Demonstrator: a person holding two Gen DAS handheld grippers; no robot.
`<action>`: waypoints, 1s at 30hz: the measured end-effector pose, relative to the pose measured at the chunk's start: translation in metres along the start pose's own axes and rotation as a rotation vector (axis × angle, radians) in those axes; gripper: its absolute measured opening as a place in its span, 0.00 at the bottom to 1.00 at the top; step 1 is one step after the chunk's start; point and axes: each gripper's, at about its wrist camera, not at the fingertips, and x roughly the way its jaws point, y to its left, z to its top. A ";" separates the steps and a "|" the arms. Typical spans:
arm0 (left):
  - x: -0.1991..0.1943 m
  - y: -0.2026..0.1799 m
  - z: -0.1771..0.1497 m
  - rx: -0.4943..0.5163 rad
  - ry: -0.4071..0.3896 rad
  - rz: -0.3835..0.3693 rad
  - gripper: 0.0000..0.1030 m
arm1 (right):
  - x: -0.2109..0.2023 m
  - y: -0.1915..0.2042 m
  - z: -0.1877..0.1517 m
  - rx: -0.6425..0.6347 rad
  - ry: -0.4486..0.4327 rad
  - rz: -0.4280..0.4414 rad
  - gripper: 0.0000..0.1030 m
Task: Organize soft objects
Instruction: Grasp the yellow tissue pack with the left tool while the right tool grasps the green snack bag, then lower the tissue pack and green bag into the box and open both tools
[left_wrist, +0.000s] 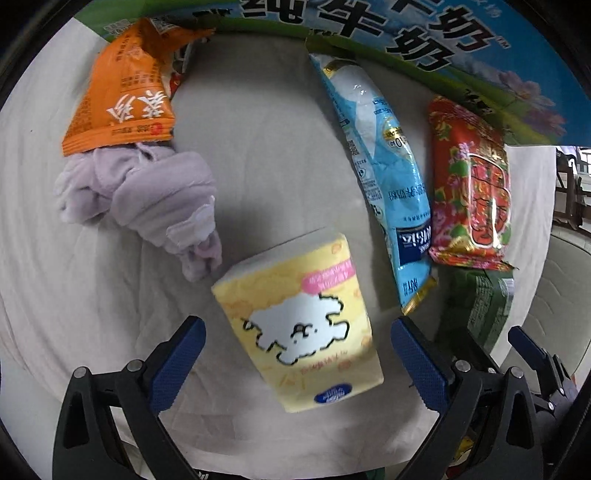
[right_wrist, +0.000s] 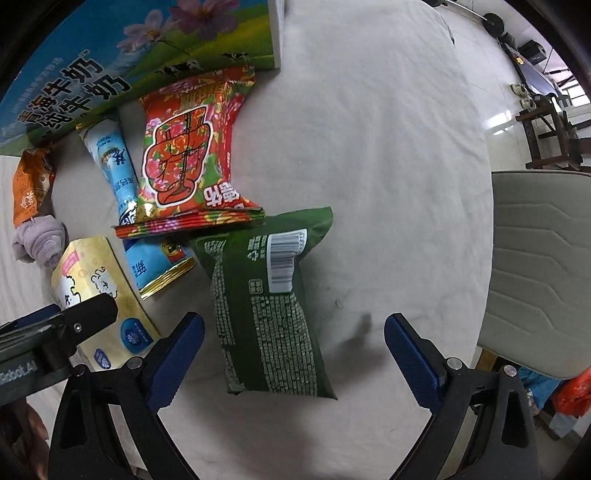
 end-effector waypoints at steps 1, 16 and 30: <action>0.005 0.001 0.002 0.000 0.001 0.001 0.93 | 0.001 0.000 0.001 0.000 0.008 0.002 0.95; 0.040 0.007 -0.022 0.079 -0.085 0.118 0.64 | 0.024 0.003 0.004 0.010 0.116 0.071 0.41; 0.002 -0.019 -0.107 0.135 -0.255 0.097 0.60 | -0.036 -0.013 -0.041 -0.040 0.016 0.169 0.35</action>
